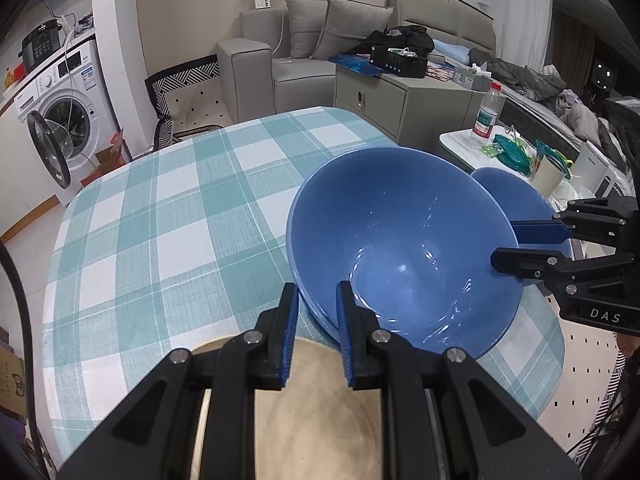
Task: Organize plates and bowls
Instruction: 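Lower the held blue bowl with both grippers into the other blue bowl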
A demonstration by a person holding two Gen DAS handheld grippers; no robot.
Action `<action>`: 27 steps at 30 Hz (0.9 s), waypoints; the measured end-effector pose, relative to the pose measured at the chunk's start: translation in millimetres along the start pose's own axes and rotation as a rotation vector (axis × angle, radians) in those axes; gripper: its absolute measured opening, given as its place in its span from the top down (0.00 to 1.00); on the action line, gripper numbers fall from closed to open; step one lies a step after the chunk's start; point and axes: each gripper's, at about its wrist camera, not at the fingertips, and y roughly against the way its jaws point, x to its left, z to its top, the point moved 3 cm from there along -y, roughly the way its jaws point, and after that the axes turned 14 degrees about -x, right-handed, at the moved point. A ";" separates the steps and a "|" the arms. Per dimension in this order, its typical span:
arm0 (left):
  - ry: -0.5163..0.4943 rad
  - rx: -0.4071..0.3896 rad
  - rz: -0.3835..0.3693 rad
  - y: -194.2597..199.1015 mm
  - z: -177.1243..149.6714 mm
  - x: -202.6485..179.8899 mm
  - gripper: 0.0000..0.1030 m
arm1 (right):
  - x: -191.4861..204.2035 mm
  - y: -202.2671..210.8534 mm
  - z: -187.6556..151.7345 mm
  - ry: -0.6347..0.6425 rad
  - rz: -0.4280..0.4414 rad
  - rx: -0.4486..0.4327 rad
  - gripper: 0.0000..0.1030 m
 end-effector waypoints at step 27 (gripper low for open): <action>-0.025 0.053 0.008 -10.5 -10.0 -2.3 0.83 | 0.6 -14.7 -6.8 0.013 0.001 0.045 0.70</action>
